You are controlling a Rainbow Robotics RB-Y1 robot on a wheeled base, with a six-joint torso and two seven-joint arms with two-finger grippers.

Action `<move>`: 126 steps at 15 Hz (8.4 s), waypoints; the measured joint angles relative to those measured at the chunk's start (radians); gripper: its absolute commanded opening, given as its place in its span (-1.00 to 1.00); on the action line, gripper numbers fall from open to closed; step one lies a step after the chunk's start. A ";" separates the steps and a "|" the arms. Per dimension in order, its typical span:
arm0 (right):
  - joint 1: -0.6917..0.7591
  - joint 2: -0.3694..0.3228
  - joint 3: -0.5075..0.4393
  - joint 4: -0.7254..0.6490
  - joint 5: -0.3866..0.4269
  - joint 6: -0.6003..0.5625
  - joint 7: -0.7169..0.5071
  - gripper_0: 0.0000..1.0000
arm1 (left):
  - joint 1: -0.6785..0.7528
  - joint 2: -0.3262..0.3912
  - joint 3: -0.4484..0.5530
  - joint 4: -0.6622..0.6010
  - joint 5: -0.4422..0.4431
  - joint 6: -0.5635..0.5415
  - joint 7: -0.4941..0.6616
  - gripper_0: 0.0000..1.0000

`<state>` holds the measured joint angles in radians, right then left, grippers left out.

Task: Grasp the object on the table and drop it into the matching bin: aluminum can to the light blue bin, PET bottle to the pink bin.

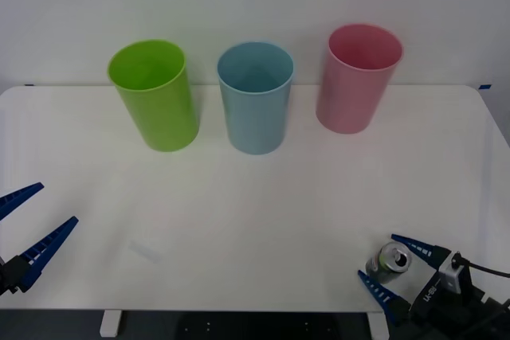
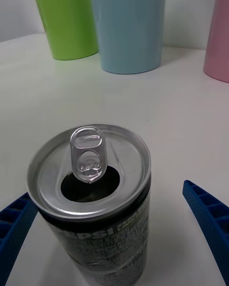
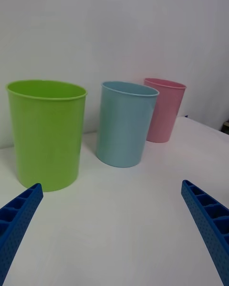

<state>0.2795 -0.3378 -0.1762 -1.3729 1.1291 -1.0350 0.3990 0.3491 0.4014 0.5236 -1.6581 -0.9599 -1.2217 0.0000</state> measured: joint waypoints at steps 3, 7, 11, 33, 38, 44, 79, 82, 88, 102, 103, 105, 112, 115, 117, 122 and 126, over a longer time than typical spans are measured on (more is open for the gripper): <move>-0.004 -0.001 0.003 0.000 0.000 0.004 0.008 -1.00 | 0.000 0.000 0.000 0.000 0.000 0.000 0.000 1.00; -0.011 -0.001 0.003 0.000 0.000 0.004 0.014 -1.00 | 0.000 0.000 0.000 0.000 0.000 0.000 0.000 1.00; -0.016 0.000 0.002 0.000 0.000 0.006 0.014 -1.00 | 0.000 0.000 0.000 0.000 0.000 0.000 0.000 1.00; -0.133 -0.048 0.004 -0.322 -0.029 -0.004 -0.326 -1.00 | 0.000 0.000 0.000 0.000 0.000 0.000 0.000 1.00; -0.215 -0.081 0.010 -0.395 -0.028 0.029 -0.457 -1.00 | 0.000 0.000 0.000 0.000 0.000 0.000 0.000 1.00; -0.287 -0.154 0.148 -0.486 -0.030 0.288 -0.512 -1.00 | 0.000 0.000 0.000 0.000 0.000 0.000 0.000 1.00; -1.062 0.055 0.383 0.240 0.167 0.553 -0.667 1.00 | 0.000 0.000 0.000 0.000 0.000 0.000 0.000 1.00; -1.062 0.055 0.383 0.240 0.166 0.551 -0.668 1.00 | 0.000 0.000 0.000 0.000 0.000 0.000 0.000 1.00; -1.061 0.047 0.383 0.240 0.155 0.549 -0.673 1.00 | 0.000 0.000 0.000 0.000 0.000 0.000 0.000 1.00; -0.593 -0.207 0.369 -0.318 0.071 0.506 -0.675 1.00 | 0.000 0.000 0.000 0.000 0.000 0.000 0.000 1.00; -0.540 -0.230 0.346 -0.358 0.064 0.480 -0.668 1.00 | 0.000 0.000 0.000 0.000 0.000 0.000 0.000 1.00; -0.448 -0.255 0.282 -0.411 0.064 0.404 -0.653 1.00 | 0.000 0.000 0.000 0.000 0.000 0.000 0.000 1.00; -0.181 -0.266 0.029 -0.467 0.058 0.127 -0.538 1.00 | 0.000 0.000 0.000 0.000 0.000 0.000 0.000 1.00; -0.102 -0.265 -0.042 -0.467 0.033 0.077 -0.436 1.00 | 0.000 0.000 0.000 0.000 0.000 0.000 0.000 1.00; -0.056 -0.265 -0.086 -0.468 0.021 0.032 -0.418 1.00 | 0.000 0.000 0.000 0.000 0.000 0.000 0.000 1.00; 0.052 -0.237 -0.184 -0.468 -0.014 -0.062 -0.411 1.00 | 0.000 0.000 0.000 0.000 0.000 0.000 0.000 1.00; 0.070 -0.202 -0.213 -0.467 -0.014 -0.093 -0.424 1.00 | 0.000 0.000 0.000 0.000 0.000 0.000 0.000 1.00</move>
<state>0.3496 -0.5400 -0.3896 -1.8396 1.1152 -1.1283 -0.0246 0.3491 0.4014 0.5236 -1.6581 -0.9599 -1.2217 0.0000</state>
